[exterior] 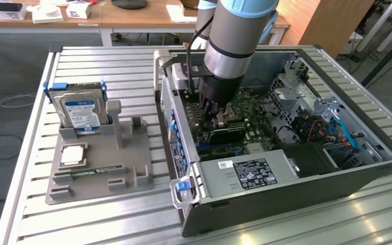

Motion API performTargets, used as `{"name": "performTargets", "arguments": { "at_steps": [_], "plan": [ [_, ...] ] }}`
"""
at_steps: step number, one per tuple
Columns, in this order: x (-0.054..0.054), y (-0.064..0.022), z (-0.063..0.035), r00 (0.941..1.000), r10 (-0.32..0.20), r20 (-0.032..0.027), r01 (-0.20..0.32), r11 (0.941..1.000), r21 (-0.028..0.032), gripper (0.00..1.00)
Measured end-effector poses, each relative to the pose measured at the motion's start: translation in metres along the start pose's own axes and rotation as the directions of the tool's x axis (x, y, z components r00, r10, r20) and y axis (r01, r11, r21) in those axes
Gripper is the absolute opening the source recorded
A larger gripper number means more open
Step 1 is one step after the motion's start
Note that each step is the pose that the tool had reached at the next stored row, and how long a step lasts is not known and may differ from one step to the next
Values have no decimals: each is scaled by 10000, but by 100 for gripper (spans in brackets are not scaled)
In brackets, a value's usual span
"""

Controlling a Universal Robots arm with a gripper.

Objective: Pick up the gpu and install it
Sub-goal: 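Press down on the gpu until it lock into place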

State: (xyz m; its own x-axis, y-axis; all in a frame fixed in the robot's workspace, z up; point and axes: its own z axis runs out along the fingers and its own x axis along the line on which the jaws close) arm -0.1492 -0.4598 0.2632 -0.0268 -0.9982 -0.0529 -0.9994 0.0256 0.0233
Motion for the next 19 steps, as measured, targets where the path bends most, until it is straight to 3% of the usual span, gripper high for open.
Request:
{"name": "performTargets", "arguments": {
  "at_steps": [19],
  "plan": [
    [-11, 5, -199, 10000, 1, 0, -1, 10000, 0, 11]
  ]
}}
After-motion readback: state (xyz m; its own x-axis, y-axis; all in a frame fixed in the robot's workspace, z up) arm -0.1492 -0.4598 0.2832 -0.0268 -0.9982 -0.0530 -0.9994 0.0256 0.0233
